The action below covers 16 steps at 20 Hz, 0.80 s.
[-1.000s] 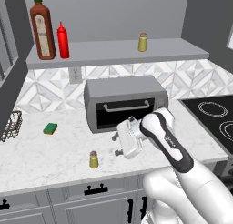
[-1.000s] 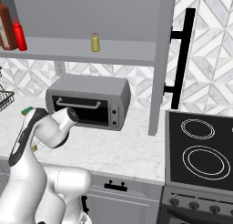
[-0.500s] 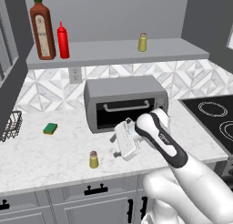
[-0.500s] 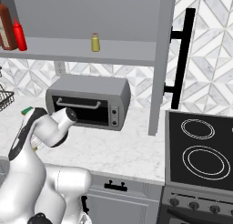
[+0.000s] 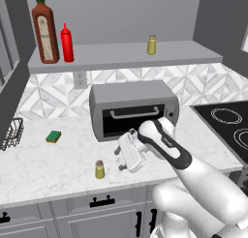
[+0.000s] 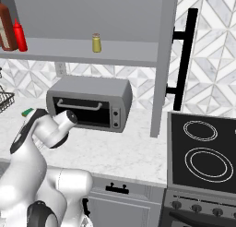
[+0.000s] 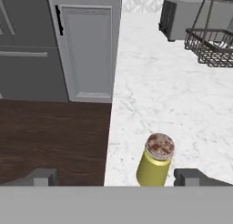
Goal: Put the shaker and condiment bottle from the counter next to their counterparts in the cabinet.
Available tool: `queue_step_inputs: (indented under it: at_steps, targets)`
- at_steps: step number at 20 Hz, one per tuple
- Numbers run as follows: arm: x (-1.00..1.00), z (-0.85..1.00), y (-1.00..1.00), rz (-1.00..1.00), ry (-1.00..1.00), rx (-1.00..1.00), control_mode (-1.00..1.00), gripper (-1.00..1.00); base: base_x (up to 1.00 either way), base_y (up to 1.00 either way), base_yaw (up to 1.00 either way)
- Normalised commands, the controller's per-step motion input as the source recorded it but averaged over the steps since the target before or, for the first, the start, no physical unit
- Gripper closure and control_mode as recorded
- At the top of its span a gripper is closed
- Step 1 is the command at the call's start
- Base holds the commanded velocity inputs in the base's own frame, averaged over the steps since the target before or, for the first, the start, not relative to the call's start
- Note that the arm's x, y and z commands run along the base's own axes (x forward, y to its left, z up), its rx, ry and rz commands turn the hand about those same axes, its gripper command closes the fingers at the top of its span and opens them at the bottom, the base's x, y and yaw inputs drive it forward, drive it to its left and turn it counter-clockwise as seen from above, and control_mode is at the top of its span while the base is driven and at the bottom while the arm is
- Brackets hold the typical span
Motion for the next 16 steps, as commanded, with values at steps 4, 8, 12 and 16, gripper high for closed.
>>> queue_step_inputs:
  at_steps: [4,8,12,16]
  targets:
    - [0.01,-0.26,0.00,0.02,0.00,0.00,-1.00,-1.00,0.00,0.00,0.00]
    - [0.00,-0.26,0.03,0.01,0.00,0.00,-1.00,-1.00,0.00,0.00,0.00]
    - [0.03,-0.19,0.08,0.01,0.00,0.00,-1.00,-1.00,0.00,0.00,0.00]
    - [0.11,-0.19,0.08,0.01,0.00,0.00,-1.00,-1.00,0.00,0.00,0.00]
